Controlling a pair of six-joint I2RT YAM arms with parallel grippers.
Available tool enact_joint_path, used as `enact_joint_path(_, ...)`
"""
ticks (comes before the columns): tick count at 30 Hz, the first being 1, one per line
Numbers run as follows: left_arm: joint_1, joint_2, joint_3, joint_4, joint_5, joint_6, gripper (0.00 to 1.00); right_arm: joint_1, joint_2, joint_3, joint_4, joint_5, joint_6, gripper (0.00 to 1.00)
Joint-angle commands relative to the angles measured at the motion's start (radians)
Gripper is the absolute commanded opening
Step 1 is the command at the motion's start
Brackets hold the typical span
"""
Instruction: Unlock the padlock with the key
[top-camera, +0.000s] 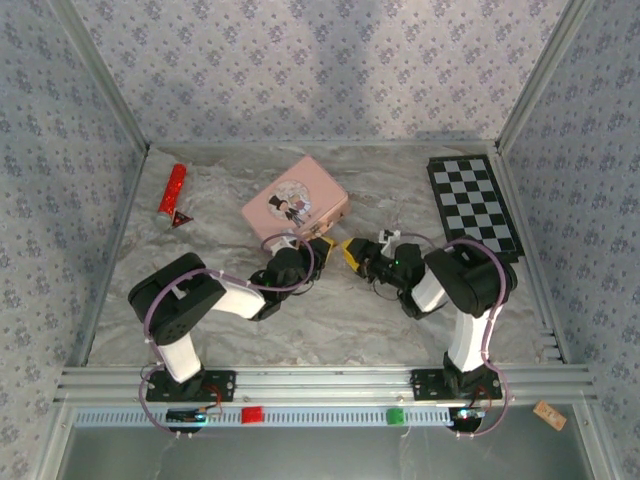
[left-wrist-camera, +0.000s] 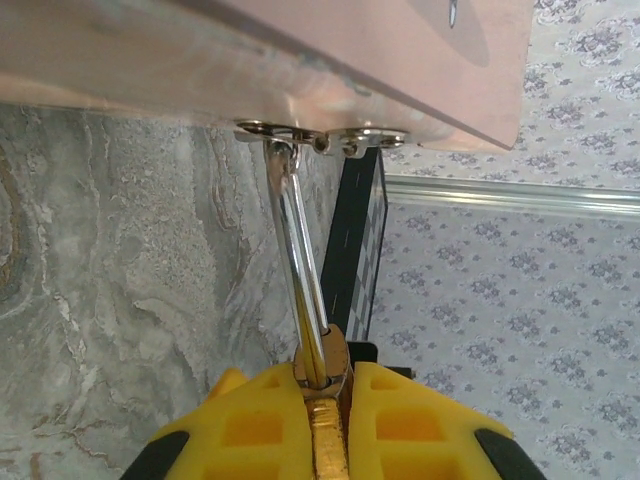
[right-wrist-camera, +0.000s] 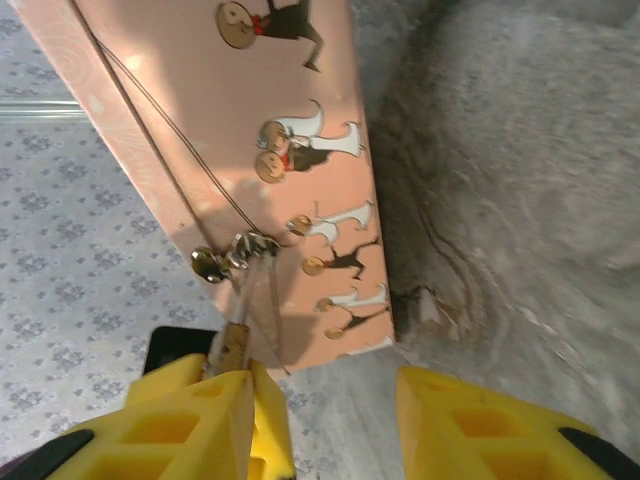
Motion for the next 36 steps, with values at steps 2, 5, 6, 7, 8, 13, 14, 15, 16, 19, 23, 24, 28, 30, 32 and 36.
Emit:
enact_joint_path(2,-0.008,-0.056,0.018,0.057,0.056,0.003,0.00,-0.009,-0.050,-0.054,-0.018,0.033,-0.049,0.45)
enact_joint_path(5,0.006,-0.066,0.024,-0.009,0.072,0.043,0.00,-0.013,-0.057,-0.095,-0.021,0.026,-0.078,0.45)
enact_joint_path(6,0.012,-0.074,0.032,-0.048,0.088,0.078,0.00,-0.014,-0.064,-0.102,-0.028,0.019,-0.092,0.45)
enact_joint_path(7,0.019,-0.083,0.043,-0.095,0.102,0.121,0.00,-0.014,-0.074,-0.109,-0.040,0.015,-0.102,0.45)
enact_joint_path(8,0.026,-0.099,0.058,-0.170,0.115,0.172,0.00,-0.012,-0.090,-0.114,-0.062,0.014,-0.117,0.45)
enact_joint_path(13,0.038,-0.179,0.165,-0.509,0.124,0.531,0.00,-0.009,-0.248,-0.115,-0.331,0.028,-0.232,0.46)
enact_joint_path(14,0.039,-0.191,0.179,-0.550,0.114,0.603,0.00,-0.007,-0.295,-0.105,-0.411,0.037,-0.267,0.46)
enact_joint_path(15,0.036,-0.200,0.195,-0.590,0.101,0.674,0.00,-0.003,-0.341,-0.089,-0.520,0.047,-0.309,0.46)
enact_joint_path(16,0.030,-0.209,0.209,-0.645,0.075,0.720,0.00,0.004,-0.389,-0.071,-0.619,0.061,-0.356,0.46)
enact_joint_path(19,0.026,-0.211,0.226,-0.731,0.016,0.821,0.00,0.047,-0.518,0.017,-0.936,0.133,-0.522,0.48)
enact_joint_path(23,-0.004,-0.190,0.236,-0.782,-0.077,0.902,0.00,0.116,-0.587,0.092,-1.126,0.235,-0.654,0.50)
enact_joint_path(24,-0.018,-0.173,0.259,-0.826,-0.112,0.925,0.00,0.122,-0.583,0.101,-1.144,0.247,-0.661,0.51)
enact_joint_path(28,0.012,-0.115,0.220,-0.755,-0.026,0.831,0.00,0.129,-0.520,0.092,-1.093,0.239,-0.623,0.51)
enact_joint_path(30,0.035,-0.092,0.191,-0.675,0.058,0.752,0.00,0.143,-0.473,0.096,-1.052,0.226,-0.611,0.50)
enact_joint_path(32,0.048,-0.079,0.188,-0.650,0.115,0.697,0.00,0.166,-0.437,0.106,-1.017,0.229,-0.631,0.48)
enact_joint_path(36,0.064,-0.080,0.202,-0.659,0.180,0.606,0.00,0.207,-0.402,0.090,-0.889,0.254,-0.738,0.41)
